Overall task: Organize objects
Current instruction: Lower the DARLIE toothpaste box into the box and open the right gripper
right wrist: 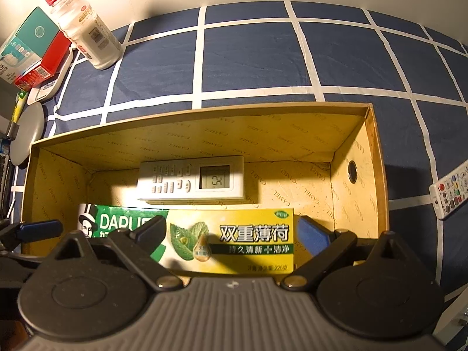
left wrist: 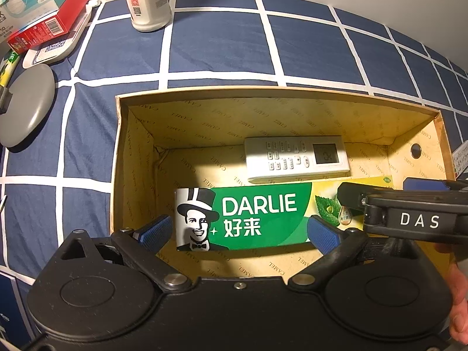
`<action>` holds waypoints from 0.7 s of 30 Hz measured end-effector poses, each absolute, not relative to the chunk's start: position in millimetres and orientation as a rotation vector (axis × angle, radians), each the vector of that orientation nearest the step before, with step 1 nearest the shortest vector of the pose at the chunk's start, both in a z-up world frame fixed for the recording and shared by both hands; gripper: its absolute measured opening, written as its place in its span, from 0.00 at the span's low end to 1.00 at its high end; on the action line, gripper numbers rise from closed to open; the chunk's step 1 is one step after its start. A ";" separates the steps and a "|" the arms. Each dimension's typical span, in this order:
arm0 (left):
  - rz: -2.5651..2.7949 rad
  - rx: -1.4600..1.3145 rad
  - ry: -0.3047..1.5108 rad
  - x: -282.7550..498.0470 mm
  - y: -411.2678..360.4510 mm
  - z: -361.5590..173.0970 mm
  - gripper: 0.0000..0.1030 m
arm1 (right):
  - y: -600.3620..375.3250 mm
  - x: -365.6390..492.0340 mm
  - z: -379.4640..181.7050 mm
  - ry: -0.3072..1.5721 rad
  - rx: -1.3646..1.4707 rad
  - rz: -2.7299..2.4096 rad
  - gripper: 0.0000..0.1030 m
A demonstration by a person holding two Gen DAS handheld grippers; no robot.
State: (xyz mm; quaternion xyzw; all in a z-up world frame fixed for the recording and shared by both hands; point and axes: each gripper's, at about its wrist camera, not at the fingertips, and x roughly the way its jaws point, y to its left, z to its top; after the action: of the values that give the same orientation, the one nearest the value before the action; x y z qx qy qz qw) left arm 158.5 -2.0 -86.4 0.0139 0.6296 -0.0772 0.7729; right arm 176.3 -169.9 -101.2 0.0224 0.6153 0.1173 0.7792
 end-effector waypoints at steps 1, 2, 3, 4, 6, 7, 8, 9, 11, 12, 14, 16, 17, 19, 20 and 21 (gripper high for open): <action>-0.167 0.028 1.365 158.4 -2.1 -86.5 0.95 | -170.0 176.4 -100.7 1.329 0.048 0.254 0.94; -0.167 0.028 1.365 158.5 -2.2 -86.4 0.95 | -170.3 176.5 -100.3 1.328 0.047 0.255 0.94; -0.166 0.028 1.365 158.1 -2.6 -86.2 0.96 | -170.5 176.6 -100.1 1.327 0.046 0.255 0.94; -0.166 0.027 1.365 157.9 -2.7 -86.2 0.96 | -170.8 176.5 -99.8 1.326 0.046 0.256 0.94; -0.166 0.024 1.363 156.9 -3.3 -85.3 0.96 | -171.8 176.1 -99.3 1.324 0.051 0.259 0.94; -0.165 0.025 1.362 156.2 -3.7 -84.7 0.96 | -172.4 175.8 -98.7 1.323 0.052 0.261 0.94; -0.164 0.027 1.360 155.3 -3.9 -83.8 0.96 | -172.9 175.3 -98.1 1.323 0.052 0.262 0.94; -0.163 0.026 1.359 154.4 -4.1 -82.9 0.96 | -173.5 174.8 -97.2 1.322 0.052 0.263 0.94; -0.159 0.022 1.356 152.7 -4.5 -80.7 0.97 | -175.1 173.3 -94.6 1.317 0.055 0.267 0.94; -0.157 0.020 1.353 151.7 -4.6 -79.2 0.97 | -175.8 172.5 -93.1 1.314 0.057 0.269 0.94; -0.150 0.016 1.348 149.2 -4.9 -76.1 0.97 | -177.5 170.7 -89.7 1.309 0.059 0.273 0.94; -0.144 0.008 1.342 145.7 -4.5 -72.4 0.97 | -179.3 168.1 -85.7 1.302 0.062 0.277 0.94; -0.141 0.005 1.340 143.8 -4.6 -70.7 0.97 | -180.2 166.7 -83.7 1.299 0.063 0.281 0.94; -0.131 -0.001 1.334 139.9 -4.5 -66.8 0.97 | -182.2 163.2 -78.8 1.289 0.069 0.293 0.94; -0.128 -0.005 1.330 137.3 -4.7 -64.5 0.97 | -183.3 161.6 -76.0 1.284 0.070 0.299 0.94; -0.125 -0.009 1.326 134.4 -4.9 -62.1 0.97 | -184.7 159.7 -73.4 1.280 0.070 0.304 0.94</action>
State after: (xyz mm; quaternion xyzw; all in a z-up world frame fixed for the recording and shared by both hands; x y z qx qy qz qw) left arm 134.4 -4.9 -62.1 -0.0041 0.6151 -0.0578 0.7863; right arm 159.7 -184.7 -73.4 0.0325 0.5945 0.1410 0.7909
